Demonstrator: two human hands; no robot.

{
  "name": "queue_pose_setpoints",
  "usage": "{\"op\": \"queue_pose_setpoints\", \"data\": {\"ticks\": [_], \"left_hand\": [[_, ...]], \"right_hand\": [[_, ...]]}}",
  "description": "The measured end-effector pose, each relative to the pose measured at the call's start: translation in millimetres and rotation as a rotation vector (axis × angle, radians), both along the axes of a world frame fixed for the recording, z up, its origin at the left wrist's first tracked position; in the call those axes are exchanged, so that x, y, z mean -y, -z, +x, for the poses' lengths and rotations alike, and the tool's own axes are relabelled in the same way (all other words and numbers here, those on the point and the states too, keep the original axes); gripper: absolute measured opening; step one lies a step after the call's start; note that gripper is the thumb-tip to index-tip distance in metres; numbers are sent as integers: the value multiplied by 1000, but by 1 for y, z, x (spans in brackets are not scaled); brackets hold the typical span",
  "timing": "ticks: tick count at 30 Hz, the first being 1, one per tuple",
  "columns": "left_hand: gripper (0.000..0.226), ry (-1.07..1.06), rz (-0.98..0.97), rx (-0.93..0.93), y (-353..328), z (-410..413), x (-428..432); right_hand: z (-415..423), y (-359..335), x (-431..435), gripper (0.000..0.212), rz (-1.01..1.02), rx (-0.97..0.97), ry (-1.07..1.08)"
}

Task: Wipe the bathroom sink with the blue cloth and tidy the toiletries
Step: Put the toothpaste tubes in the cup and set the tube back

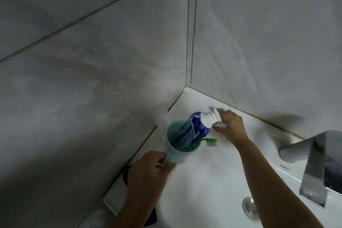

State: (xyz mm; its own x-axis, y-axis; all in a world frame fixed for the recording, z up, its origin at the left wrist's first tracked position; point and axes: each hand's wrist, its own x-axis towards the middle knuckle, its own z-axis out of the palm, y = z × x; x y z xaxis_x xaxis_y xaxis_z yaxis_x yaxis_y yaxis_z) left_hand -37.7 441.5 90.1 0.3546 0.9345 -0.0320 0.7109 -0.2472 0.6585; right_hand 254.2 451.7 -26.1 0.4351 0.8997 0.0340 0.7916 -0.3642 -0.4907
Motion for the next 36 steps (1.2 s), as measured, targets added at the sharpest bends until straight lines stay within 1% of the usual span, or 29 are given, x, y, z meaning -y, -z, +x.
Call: {"op": "queue_pose_setpoints", "data": {"ticks": [2, 4, 6, 9, 10, 12, 16, 17, 20, 21, 22, 24, 25, 27, 29, 33, 36], "left_hand": [[16, -22, 0, -4, 2, -4, -1], [15, -39, -18, -23, 2, -7, -1], [15, -55, -22, -25, 3, -9, 0], [22, -61, -2, -52, 4, -9, 1], [20, -61, -3, -53, 4, -9, 2], [13, -57, -13, -41, 4, -9, 3], [15, -39, -40, -44, 3, -7, 5], [19, -32, -30, -37, 2, -6, 6], [42, -1, -22, 47, -3, -4, 9], [44, 11, -22, 69, -5, -2, 10], [40, 26, -29, 82, -8, 0, 11], [16, 48, -59, 88, -16, 6, 11], [8, 59, -67, 95, -19, 8, 11], [8, 87, -69, 101, -23, 14, 11], [6, 110, -64, 102, -28, 19, 13], [6, 153, -16, 93, -31, 29, 17], [7, 186, 15, 80, -32, 36, 22]], "right_hand": [[-1, 4, 1, 50, -51, 56, -5], [-4, 8, 7, 45, -108, 67, 18], [-9, 11, 14, 44, -93, 6, 48], [-20, 10, 23, 43, -46, -126, 131], [-23, 9, 26, 41, -32, -162, 157], [-27, 6, 35, 37, 4, -200, 211], [-39, -21, 64, 36, 141, -280, 367], [-42, -31, 71, 36, 191, -297, 398], [-50, -73, 91, 34, 322, -346, 473], [-52, -89, 98, 34, 371, -357, 479], [-54, -106, 104, 35, 421, -363, 472], [-57, -138, 117, 35, 502, -374, 428], [-57, -153, 123, 36, 519, -367, 394], [-59, -179, 136, 35, 506, -318, 302], [-59, -200, 147, 36, 457, -226, 192], [-54, -224, 158, 39, 311, 18, -18], [-49, -239, 158, 39, 258, 273, -182]]}}
